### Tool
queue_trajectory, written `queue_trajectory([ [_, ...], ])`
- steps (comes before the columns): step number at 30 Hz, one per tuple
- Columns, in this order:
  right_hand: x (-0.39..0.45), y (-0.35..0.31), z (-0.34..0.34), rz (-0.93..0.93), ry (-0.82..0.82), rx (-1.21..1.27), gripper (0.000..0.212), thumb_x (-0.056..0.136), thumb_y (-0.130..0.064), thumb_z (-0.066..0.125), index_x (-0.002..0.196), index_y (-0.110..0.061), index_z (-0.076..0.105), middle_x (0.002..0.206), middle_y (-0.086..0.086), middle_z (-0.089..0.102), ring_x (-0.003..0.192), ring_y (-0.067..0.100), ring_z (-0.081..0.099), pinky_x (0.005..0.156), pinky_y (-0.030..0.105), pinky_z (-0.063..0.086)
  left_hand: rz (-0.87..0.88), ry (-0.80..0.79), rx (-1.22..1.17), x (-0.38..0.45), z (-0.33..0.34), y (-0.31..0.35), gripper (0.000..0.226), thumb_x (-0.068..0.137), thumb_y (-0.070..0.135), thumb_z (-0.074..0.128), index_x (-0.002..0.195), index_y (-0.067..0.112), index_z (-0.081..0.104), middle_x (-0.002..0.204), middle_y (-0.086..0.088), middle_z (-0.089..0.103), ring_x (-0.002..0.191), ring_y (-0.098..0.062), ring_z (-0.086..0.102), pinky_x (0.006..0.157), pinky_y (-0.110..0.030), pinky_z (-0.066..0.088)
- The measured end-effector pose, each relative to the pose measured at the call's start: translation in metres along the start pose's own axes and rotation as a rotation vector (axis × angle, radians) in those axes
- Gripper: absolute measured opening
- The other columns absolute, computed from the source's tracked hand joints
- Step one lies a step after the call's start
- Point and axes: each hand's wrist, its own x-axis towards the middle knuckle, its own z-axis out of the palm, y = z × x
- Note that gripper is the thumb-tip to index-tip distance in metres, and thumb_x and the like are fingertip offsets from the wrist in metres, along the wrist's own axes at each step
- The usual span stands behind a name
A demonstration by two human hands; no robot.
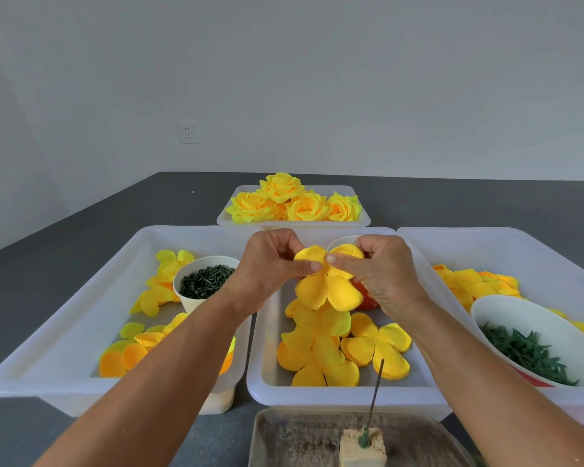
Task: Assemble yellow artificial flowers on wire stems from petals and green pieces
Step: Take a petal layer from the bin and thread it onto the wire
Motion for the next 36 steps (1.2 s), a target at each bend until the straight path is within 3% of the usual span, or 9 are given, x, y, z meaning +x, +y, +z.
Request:
queue_trajectory([
  [3, -0.001, 0.0, 0.001, 0.007, -0.006, -0.014, 0.033, 0.072, -0.028, 0.078, 0.053, -0.018, 0.054, 0.05, -0.006, 0.049, 0.05, 0.011, 0.048, 0.049, 0.022, 0.038, 0.048, 0.092, 0.123, 0.001, 0.001, -0.005, 0.032, 0.064, -0.003, 0.08, 0.057, 0.01, 0.051, 0.057, -0.008, 0.059, 0.053, -0.021, 0.059, 0.058, -0.033, 0.055],
  [7, -0.001, -0.004, 0.003, 0.054, -0.084, 0.132, 0.037, 0.08, -0.031, 0.071, 0.07, 0.004, 0.063, 0.061, 0.014, 0.056, 0.06, 0.021, 0.049, 0.06, 0.035, 0.043, 0.057, 0.259, 0.22, 0.003, -0.001, -0.007, 0.034, 0.062, 0.005, 0.083, 0.056, 0.008, 0.051, 0.065, -0.027, 0.06, 0.061, -0.037, 0.065, 0.06, -0.043, 0.058],
  [12, 0.003, -0.001, 0.0, 0.157, -0.001, 0.201, 0.024, 0.087, -0.023, 0.065, 0.074, -0.004, 0.071, 0.082, 0.025, 0.068, 0.078, 0.037, 0.064, 0.082, 0.052, 0.051, 0.036, 0.147, 0.038, 0.003, 0.0, -0.004, 0.006, 0.079, 0.002, 0.069, 0.075, 0.0, 0.065, 0.073, -0.015, 0.069, 0.063, -0.019, 0.069, 0.059, -0.028, 0.058],
  [15, 0.003, 0.001, 0.0, 0.02, 0.026, 0.021, 0.026, 0.083, -0.021, 0.069, 0.066, -0.002, 0.067, 0.072, 0.024, 0.065, 0.075, 0.041, 0.064, 0.074, 0.052, 0.054, 0.055, 0.229, 0.213, 0.003, 0.002, -0.005, 0.019, 0.078, 0.001, 0.071, 0.064, 0.006, 0.059, 0.069, -0.016, 0.065, 0.061, -0.022, 0.068, 0.058, -0.033, 0.058],
  [20, -0.005, -0.006, 0.006, -0.226, 0.027, -0.17, 0.036, 0.081, -0.02, 0.072, 0.061, 0.007, 0.06, 0.054, 0.02, 0.055, 0.05, 0.023, 0.045, 0.054, 0.032, 0.04, 0.115, 0.378, 0.485, 0.004, 0.002, -0.009, 0.033, 0.074, 0.006, 0.077, 0.055, 0.013, 0.051, 0.066, -0.017, 0.062, 0.061, -0.031, 0.066, 0.054, -0.034, 0.054],
  [25, -0.006, -0.006, 0.007, -0.23, 0.019, -0.137, 0.036, 0.08, -0.02, 0.072, 0.062, 0.008, 0.059, 0.054, 0.019, 0.059, 0.053, 0.031, 0.058, 0.057, 0.039, 0.049, 0.196, 0.36, 0.665, 0.002, 0.007, -0.007, 0.035, 0.07, 0.009, 0.079, 0.056, 0.013, 0.048, 0.052, 0.006, 0.045, 0.05, -0.011, 0.043, 0.049, -0.014, 0.033],
  [28, -0.003, -0.004, 0.005, -0.129, 0.055, -0.154, 0.038, 0.084, -0.025, 0.068, 0.064, 0.006, 0.058, 0.061, 0.021, 0.061, 0.06, 0.032, 0.06, 0.062, 0.041, 0.05, 0.168, 0.302, 0.554, 0.002, 0.005, -0.007, 0.038, 0.071, 0.008, 0.079, 0.053, 0.017, 0.047, 0.058, -0.012, 0.058, 0.057, -0.026, 0.061, 0.056, -0.029, 0.05],
  [32, 0.001, 0.0, 0.005, 0.099, -0.042, -0.057, 0.039, 0.09, -0.022, 0.061, 0.054, -0.011, 0.05, 0.053, 0.005, 0.05, 0.056, 0.021, 0.05, 0.059, 0.035, 0.041, 0.084, 0.265, 0.257, 0.002, 0.004, -0.004, 0.018, 0.078, 0.004, 0.072, 0.067, 0.009, 0.06, 0.073, -0.023, 0.066, 0.058, -0.025, 0.066, 0.052, -0.023, 0.054],
  [36, 0.004, -0.002, 0.001, 0.223, -0.045, 0.176, 0.027, 0.082, -0.018, 0.07, 0.081, 0.008, 0.064, 0.071, 0.022, 0.058, 0.067, 0.023, 0.051, 0.064, 0.032, 0.042, 0.028, 0.16, -0.01, 0.001, 0.002, -0.001, 0.008, 0.084, 0.0, 0.065, 0.091, 0.003, 0.062, 0.076, -0.017, 0.069, 0.056, -0.026, 0.067, 0.05, -0.03, 0.054],
])
